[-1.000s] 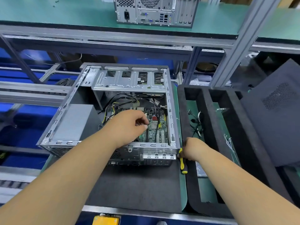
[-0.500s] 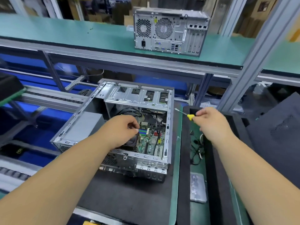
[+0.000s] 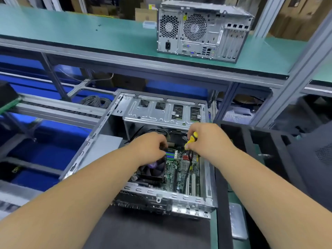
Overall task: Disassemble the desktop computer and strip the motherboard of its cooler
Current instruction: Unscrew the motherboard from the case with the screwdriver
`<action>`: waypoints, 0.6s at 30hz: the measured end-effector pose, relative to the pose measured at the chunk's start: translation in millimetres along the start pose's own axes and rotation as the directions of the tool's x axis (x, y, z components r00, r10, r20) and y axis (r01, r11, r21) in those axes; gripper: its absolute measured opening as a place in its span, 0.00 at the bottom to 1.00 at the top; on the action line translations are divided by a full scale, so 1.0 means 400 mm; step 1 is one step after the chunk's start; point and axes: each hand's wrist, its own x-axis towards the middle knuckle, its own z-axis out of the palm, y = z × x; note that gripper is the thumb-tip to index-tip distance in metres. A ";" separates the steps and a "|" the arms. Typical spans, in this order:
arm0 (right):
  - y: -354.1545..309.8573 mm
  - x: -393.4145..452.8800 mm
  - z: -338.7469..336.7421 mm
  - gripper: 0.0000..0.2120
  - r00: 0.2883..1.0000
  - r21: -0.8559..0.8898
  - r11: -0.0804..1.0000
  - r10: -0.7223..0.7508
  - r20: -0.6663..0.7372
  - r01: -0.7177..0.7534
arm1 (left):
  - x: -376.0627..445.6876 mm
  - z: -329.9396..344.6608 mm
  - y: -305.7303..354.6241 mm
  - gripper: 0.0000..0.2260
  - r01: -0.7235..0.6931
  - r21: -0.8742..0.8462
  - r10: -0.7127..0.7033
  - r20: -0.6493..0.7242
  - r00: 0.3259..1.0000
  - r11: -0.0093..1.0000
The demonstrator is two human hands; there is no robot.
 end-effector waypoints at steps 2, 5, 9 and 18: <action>-0.008 0.015 0.039 0.11 1.000 -0.051 0.999 0.017 0.020 -0.016 | 0.042 0.000 0.003 0.13 -0.041 0.025 0.040 0.044 0.998 0.999; -0.005 0.021 0.088 0.09 1.000 -0.119 0.993 0.022 0.007 -0.021 | 0.102 0.007 0.025 0.15 -0.114 0.084 0.101 0.143 0.985 0.990; 0.000 0.026 0.125 0.08 0.999 -0.169 0.986 -0.020 -0.029 0.015 | 0.164 0.025 0.037 0.16 -0.170 0.101 0.140 0.256 0.957 0.980; 0.012 0.037 0.149 0.10 0.998 -0.196 0.981 -0.027 -0.061 0.015 | 0.195 0.072 -0.029 0.14 -0.157 -0.034 0.160 0.264 0.951 0.987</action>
